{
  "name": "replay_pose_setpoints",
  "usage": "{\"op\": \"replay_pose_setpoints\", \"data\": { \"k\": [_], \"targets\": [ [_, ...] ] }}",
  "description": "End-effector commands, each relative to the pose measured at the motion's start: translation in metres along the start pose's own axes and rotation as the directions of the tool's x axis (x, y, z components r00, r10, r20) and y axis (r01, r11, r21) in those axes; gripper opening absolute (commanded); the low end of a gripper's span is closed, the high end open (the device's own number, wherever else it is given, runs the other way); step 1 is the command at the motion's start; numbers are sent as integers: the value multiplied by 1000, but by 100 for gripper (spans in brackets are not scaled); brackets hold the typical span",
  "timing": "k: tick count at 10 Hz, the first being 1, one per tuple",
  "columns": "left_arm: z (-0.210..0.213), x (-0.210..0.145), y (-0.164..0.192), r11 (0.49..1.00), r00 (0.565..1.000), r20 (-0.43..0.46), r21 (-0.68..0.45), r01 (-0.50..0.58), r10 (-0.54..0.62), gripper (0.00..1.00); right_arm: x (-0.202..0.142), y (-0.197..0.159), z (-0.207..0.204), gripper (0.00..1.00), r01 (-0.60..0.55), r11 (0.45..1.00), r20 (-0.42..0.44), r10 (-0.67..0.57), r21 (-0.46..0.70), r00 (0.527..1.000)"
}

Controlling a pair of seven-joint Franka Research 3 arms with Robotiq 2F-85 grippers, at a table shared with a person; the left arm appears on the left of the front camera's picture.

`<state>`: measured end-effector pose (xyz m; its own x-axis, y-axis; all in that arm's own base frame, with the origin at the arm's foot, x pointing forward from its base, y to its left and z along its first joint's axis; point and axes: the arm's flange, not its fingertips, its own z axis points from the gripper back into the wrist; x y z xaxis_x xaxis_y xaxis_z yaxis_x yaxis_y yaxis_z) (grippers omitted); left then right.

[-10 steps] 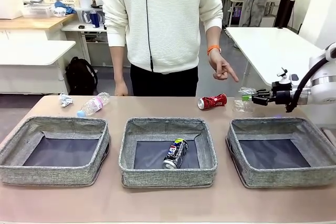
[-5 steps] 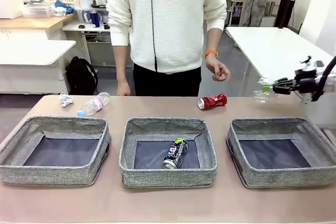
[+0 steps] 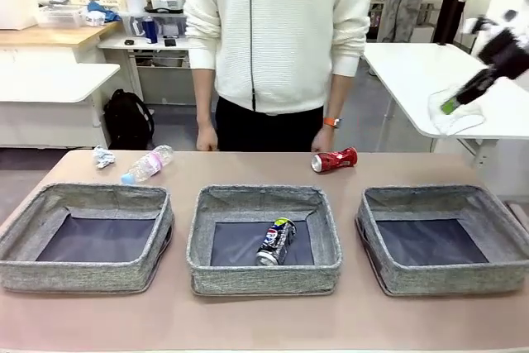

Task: Sort the waste into the appropriate baskets.
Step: Pick up the waste item pointed out by the person.

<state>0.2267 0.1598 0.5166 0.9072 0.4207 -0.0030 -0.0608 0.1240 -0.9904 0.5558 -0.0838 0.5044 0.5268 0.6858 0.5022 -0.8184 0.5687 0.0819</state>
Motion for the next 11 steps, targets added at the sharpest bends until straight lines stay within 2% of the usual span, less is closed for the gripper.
{"op": "replay_pose_setpoints", "data": {
  "k": [1, 4, 5, 6, 7, 8, 9, 10, 11],
  "targets": [
    [1, -1, 0, 1000, 1000, 0, -17, 21, -21, 100, -17, -18, 13, 9, 27, 1000, 104, -26, -5, 994],
    [1, -1, 0, 1000, 1000, 0, -17, 21, -21, 100, -17, -18, 13, 9, 27, 1000, 104, -26, -5, 994],
    [1, -1, 0, 1000, 1000, 0, -17, 21, -21, 100, -15, -11, 8, 9, 37, 999, 49, -36, -8, 998],
    [1, -1, 0, 1000, 1000, 0, -17, 21, -21, 100, -23, -18, 16, 9, 207, 964, 268, -247, 169, 931],
    [1, -1, 0, 1000, 1000, 0, -17, 21, -21, 100, 12, -18, 18, 9, 388, 917, 79, -395, 91, 915],
    [1, -1, 0, 1000, 1000, 0, -17, 21, -21, 100, 63, -10, 31, 9, 443, 894, 143, -448, 63, 883],
    [1, -1, 0, 1000, 1000, 0, -17, 21, -21, 100, 99, 1, 43, 9, 440, 898, 118, -439, 18, 891],
    [1, -1, 0, 1000, 1000, 0, -17, 21, -21, 100, 129, 15, 49, 9, 443, 895, 39, -441, -51, 897],
    [1, -1, 0, 1000, 1000, 0, -17, 21, -21, 100, 154, 31, 51, 9, 457, 887, -6, -459, -68, 889]
  ]
}}
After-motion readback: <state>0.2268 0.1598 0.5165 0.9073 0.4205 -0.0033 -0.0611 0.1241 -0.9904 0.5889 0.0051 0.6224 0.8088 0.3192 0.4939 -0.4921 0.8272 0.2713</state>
